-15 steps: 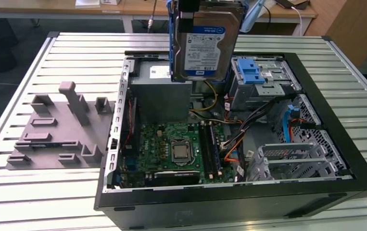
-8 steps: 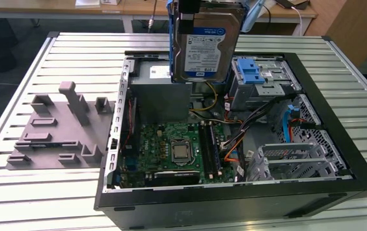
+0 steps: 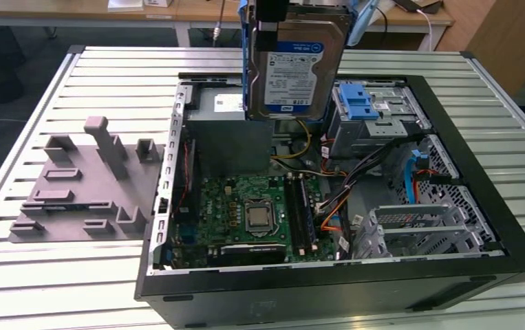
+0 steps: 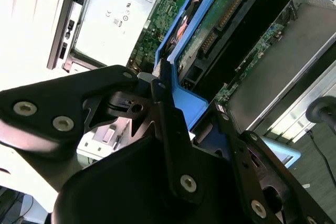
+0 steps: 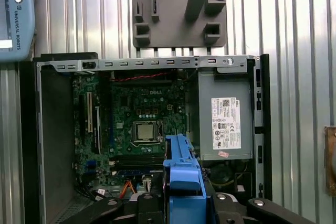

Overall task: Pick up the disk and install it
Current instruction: 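Insert the disk into the insertion slot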

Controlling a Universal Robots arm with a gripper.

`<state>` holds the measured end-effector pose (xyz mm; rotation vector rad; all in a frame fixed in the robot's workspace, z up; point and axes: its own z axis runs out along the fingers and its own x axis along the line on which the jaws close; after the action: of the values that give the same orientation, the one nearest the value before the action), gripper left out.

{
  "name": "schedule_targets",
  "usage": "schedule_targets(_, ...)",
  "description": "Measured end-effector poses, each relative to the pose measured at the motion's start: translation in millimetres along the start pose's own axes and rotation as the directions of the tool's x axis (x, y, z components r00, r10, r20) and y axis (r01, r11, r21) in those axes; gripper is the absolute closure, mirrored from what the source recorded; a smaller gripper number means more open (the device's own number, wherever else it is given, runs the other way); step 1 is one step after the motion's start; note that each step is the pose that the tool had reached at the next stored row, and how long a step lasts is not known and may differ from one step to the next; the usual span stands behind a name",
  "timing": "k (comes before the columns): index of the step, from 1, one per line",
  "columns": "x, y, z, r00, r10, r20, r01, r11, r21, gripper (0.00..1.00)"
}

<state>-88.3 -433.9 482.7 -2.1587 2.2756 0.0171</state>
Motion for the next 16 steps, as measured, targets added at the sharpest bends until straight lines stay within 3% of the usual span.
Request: schedule_targets(16,6.1,-11.5,-0.1,1.0,0.0,-0.0001,0.0,1.0,0.0,0.64)
